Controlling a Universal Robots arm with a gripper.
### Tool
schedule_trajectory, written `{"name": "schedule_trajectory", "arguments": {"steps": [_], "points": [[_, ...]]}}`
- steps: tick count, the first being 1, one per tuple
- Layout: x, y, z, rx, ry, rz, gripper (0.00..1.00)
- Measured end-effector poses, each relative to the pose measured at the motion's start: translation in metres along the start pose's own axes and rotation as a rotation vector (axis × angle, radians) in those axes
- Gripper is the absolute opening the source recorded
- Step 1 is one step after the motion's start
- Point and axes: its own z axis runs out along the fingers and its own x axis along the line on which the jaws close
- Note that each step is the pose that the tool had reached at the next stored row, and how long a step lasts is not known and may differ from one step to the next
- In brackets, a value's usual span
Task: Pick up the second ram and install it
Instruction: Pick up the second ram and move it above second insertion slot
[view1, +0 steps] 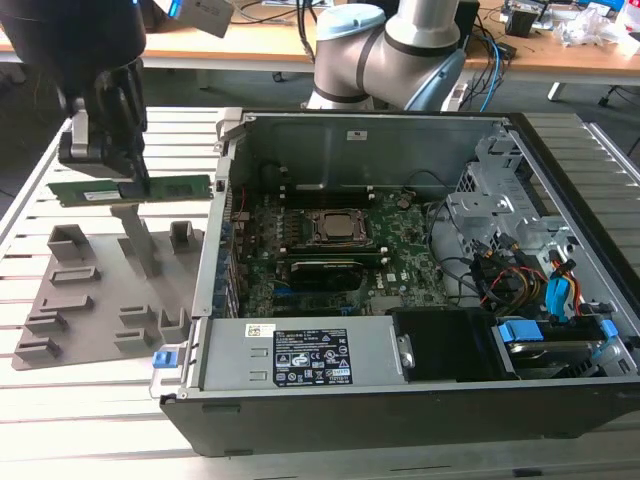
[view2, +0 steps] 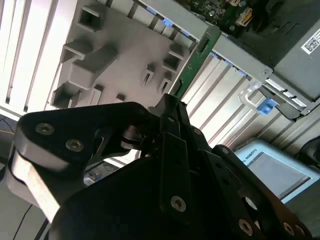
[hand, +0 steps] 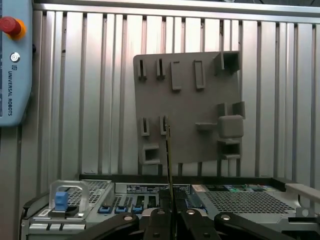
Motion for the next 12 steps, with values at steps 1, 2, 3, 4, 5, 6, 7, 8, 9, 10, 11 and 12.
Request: {"name": "schedule_trajectory", "arguments": {"steps": [1,2,3,4,5,6,7,8,9,10,11,12], "points": [[0.0001,-0.0028,-0.0001,-0.0001,0.0,0.0,0.14],[0.0001,-0.0051,-0.0002,-0.0002,0.0,0.0,0.14],[0.0002,-0.0107,-0.0004,-0.0005,0.0,0.0,0.14],[0.0004,-0.015,-0.0005,-0.0006,0.0,0.0,0.14],[0.0006,-0.0237,-0.0009,-0.0011,0.0,0.0,0.14],[0.0007,-0.0292,-0.0011,-0.0014,0.0,0.0,0.14],[0.0008,-0.0326,-0.0012,-0.0016,0.0,0.0,0.14],[0.0008,-0.0353,-0.0013,-0.0018,-0.0001,0.0,0.14],[0.0009,-0.0409,-0.0014,-0.002,-0.0002,0.0,0.14],[0.0011,-0.0485,-0.0017,-0.0026,-0.0001,0.0,0.14],[0.0011,-0.0532,-0.0019,-0.003,-0.0001,0.0,0.14],[0.0012,-0.0587,-0.0021,-0.0034,-0.0001,0.0,0.14]]}}
